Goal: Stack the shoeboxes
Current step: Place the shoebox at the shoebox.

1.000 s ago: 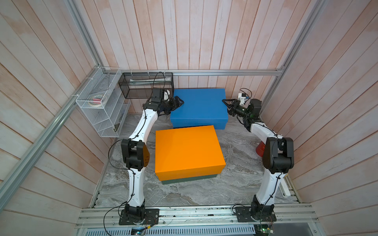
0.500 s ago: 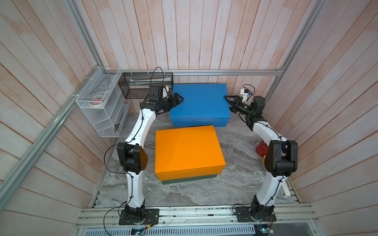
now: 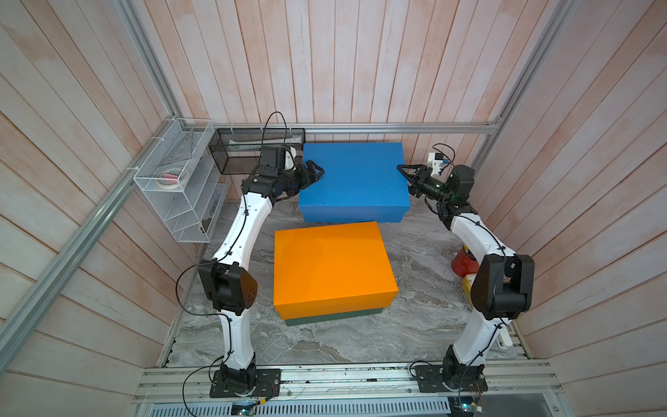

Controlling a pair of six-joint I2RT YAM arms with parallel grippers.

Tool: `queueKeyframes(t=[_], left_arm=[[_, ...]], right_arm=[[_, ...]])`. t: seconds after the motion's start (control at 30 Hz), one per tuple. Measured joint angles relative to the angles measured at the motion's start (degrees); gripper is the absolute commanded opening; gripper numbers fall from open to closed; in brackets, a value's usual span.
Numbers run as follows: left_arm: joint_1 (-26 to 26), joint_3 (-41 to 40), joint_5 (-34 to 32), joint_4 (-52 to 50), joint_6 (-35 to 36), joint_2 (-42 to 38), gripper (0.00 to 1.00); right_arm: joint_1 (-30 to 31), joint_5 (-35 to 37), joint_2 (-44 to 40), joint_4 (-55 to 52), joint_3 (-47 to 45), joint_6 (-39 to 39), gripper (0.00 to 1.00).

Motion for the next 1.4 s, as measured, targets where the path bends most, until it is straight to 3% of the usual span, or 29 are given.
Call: queueKeyframes(t=[0.87,1.4], left_arm=[[-2.4,-1.0,-6.2,-4.8,0.0,-8.0,0.90],[-4.2,-28.0,-15.1,-3.8,-3.5,-33.7,0.89]], right_arm=[[2.8,5.7,-6.1,-6.9,1.6,-1.0,0.54],[10.2,8.1,-16.9,-8.2,-9.2,0.2,0.54]])
